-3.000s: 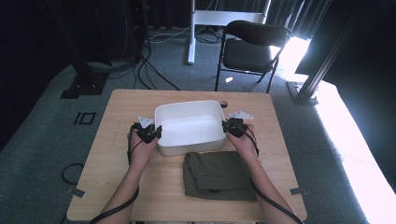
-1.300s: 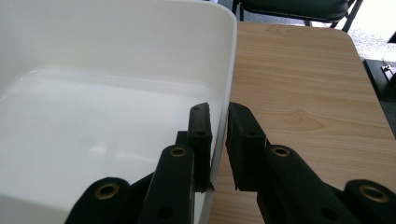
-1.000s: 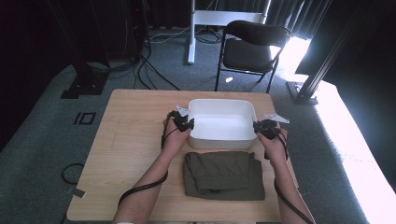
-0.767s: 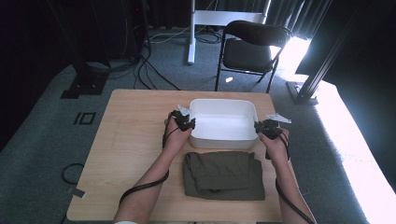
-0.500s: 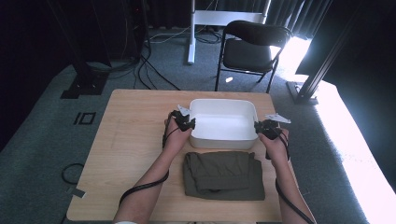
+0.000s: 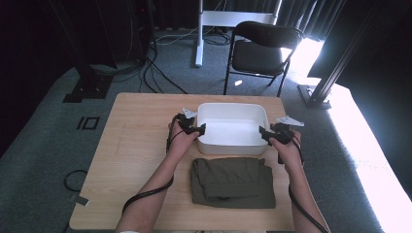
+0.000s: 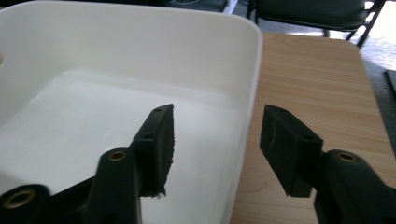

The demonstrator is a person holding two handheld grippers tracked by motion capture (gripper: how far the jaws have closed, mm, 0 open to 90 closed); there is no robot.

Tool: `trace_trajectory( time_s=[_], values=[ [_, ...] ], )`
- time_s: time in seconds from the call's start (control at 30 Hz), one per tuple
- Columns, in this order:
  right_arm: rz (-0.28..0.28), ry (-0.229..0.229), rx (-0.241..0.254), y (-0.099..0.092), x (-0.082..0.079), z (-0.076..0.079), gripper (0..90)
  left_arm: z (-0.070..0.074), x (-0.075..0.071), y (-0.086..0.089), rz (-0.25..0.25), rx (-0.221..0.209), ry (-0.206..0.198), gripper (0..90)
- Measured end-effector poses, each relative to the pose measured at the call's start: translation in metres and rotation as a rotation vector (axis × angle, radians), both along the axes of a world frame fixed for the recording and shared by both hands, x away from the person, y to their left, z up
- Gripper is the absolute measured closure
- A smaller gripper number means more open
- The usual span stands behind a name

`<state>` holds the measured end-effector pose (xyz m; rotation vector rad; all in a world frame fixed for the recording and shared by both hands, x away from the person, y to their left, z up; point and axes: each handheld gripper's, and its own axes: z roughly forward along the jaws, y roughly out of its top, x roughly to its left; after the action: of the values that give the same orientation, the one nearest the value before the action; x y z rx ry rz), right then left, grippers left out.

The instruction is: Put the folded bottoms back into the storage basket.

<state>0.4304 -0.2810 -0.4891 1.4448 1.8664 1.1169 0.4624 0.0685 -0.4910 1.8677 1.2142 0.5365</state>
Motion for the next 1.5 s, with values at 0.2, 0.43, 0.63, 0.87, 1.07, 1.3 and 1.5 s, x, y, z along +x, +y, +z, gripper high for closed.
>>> trace_trajectory(
  time_s=[0.2,0.43,0.63,0.87,1.07,1.3,1.5],
  values=[
    [0.02,-0.037,0.04,-0.002,-0.002,0.007,29.7,0.013,-0.005,-0.001,-0.017,-0.027,-0.037,29.8],
    [0.012,-0.059,0.063,-0.001,-0.009,0.016,19.0,0.019,-0.015,-0.002,-0.069,-0.019,-0.039,29.9],
    [0.025,-0.077,0.07,0.0,-0.016,0.022,16.0,0.025,-0.024,-0.001,-0.103,-0.03,-0.034,26.9],
    [0.038,-0.081,0.055,-0.002,-0.031,0.026,13.7,0.027,-0.042,0.0,-0.152,-0.02,-0.012,22.2],
    [0.051,-0.082,0.029,-0.003,-0.045,0.021,13.7,0.026,-0.057,0.005,-0.173,0.005,-0.004,20.2],
    [0.06,-0.086,0.044,-0.006,-0.066,0.013,13.7,0.019,-0.075,0.008,-0.192,-0.005,0.016,20.2],
    [0.061,-0.089,0.028,-0.008,-0.084,0.006,14.2,0.011,-0.09,0.007,-0.215,0.004,0.036,20.2]
  ],
)
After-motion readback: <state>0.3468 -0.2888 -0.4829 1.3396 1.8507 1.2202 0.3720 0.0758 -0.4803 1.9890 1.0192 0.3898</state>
